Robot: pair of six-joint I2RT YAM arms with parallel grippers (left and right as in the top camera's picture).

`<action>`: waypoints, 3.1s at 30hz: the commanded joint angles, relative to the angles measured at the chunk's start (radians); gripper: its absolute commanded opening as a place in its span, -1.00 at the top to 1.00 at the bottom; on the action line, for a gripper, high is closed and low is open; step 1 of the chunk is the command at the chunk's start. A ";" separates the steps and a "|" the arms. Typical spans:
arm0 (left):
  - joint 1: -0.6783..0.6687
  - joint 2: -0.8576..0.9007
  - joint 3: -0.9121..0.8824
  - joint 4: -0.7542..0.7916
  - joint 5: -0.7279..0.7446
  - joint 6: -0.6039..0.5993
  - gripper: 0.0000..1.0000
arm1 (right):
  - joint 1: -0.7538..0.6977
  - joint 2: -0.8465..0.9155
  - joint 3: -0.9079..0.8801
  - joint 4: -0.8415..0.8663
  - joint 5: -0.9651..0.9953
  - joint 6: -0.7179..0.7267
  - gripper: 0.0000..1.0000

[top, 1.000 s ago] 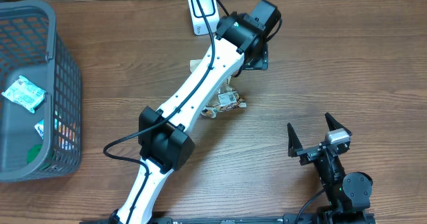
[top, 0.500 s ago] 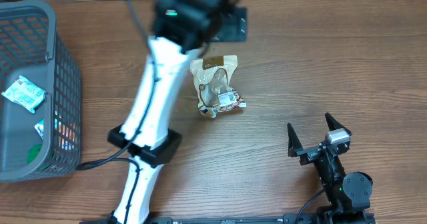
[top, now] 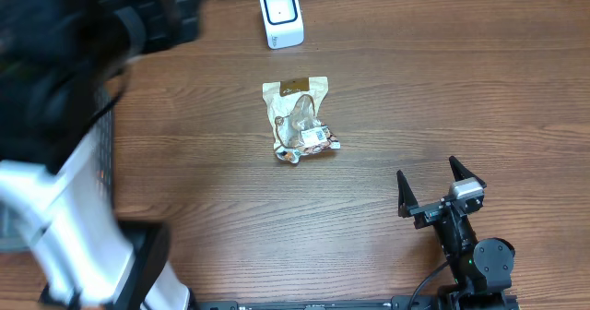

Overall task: Scan the item barcode
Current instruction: 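Lower the snack bag onto the table center and release it, then reach into the basket and grasp the light-green wipes pack, left gripper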

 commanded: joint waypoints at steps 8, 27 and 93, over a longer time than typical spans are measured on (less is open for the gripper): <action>0.528 -0.229 -0.442 -0.003 0.011 -0.089 -1.00 | -0.003 -0.010 -0.011 0.003 0.014 0.004 -1.00; 0.889 -0.180 -1.159 0.347 0.123 0.001 -0.96 | -0.003 -0.010 -0.011 0.003 0.014 0.004 -1.00; 0.748 0.245 -1.493 1.110 -0.168 0.130 0.91 | -0.003 -0.010 -0.011 0.003 0.014 0.004 -1.00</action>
